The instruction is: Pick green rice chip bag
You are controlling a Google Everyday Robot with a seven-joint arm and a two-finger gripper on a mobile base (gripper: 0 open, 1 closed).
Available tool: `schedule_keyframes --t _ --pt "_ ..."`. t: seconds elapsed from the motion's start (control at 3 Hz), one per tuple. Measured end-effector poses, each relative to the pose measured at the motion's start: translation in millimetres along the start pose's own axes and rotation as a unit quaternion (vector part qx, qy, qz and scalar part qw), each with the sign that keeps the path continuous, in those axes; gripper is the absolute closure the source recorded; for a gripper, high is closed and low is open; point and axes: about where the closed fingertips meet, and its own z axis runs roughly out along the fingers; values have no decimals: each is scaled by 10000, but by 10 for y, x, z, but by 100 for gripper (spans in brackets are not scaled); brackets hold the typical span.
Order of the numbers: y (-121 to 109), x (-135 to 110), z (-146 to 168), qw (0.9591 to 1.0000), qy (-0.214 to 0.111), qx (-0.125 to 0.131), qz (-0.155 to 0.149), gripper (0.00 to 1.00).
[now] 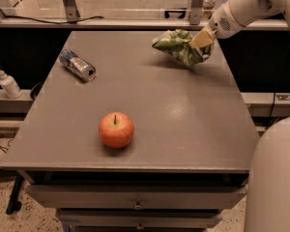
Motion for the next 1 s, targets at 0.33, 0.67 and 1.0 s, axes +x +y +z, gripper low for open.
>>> schedule_keyframes --t 0.33,0.67,1.0 --pt "509 -292 -279 9985 -258 -395 -292 100" --pt "1012 -642 -553 9937 -572 -790 -554 100" --pt "1012 -642 -553 9937 -572 -790 -554 100"
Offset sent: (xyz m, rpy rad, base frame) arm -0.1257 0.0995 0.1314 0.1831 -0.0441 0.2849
